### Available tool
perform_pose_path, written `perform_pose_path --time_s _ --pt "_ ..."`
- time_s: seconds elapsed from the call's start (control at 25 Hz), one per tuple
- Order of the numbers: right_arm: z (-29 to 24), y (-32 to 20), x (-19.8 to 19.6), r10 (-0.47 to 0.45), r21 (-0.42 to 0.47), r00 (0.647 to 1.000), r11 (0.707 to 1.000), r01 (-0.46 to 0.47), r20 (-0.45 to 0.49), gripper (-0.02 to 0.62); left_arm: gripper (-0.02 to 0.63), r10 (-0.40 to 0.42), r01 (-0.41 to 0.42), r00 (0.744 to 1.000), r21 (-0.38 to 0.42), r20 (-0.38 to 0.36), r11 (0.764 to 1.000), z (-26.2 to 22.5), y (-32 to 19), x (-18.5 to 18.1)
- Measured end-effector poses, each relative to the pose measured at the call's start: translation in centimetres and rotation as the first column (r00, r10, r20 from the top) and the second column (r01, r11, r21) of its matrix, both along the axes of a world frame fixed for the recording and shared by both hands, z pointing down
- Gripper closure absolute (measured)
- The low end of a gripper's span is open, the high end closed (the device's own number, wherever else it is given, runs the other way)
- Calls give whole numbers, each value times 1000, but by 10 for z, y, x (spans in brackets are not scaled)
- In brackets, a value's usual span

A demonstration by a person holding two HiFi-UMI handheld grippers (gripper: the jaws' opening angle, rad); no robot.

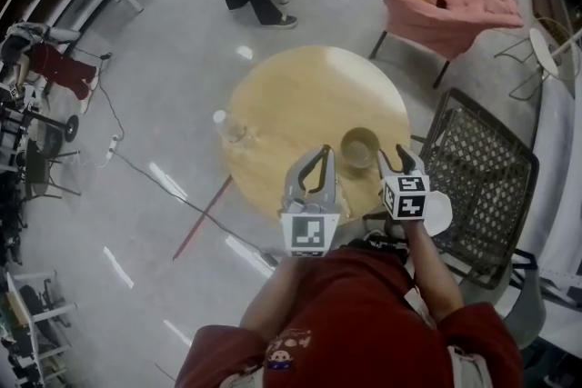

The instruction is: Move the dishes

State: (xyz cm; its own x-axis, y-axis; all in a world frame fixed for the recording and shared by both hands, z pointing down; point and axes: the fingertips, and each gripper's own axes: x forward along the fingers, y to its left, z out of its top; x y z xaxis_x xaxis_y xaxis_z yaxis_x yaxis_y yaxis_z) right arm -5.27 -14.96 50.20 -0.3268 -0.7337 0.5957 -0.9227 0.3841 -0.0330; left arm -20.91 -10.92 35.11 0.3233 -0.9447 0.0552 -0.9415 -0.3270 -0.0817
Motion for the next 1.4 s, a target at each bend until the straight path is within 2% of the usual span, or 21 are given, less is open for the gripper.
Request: perform_pose_path --time_s 0.36,0.6,0.76,1.16,1.4 --pt "50 -19 -8 -2 -130 998 992 -5 -56 411 598 -1 1 1000 55 7 998 -10 1 -26" --pt "79 -24 -11 26 -232 1000 972 -29 -15 411 598 11 -16 998 81 55 997 -16 3 -36" --pt "91 -26 -14 57 -280 998 959 -53 4 411 599 -2 -3 998 82 58 997 -14 4 -42" --pt "108 -28 -22 67 -334 998 941 -60 8 411 598 -20 16 998 82 56 997 -12 2 -56" --pt "112 -26 -20 91 -348 996 934 -84 5 471 598 -21 18 999 64 43 998 -7 2 -56"
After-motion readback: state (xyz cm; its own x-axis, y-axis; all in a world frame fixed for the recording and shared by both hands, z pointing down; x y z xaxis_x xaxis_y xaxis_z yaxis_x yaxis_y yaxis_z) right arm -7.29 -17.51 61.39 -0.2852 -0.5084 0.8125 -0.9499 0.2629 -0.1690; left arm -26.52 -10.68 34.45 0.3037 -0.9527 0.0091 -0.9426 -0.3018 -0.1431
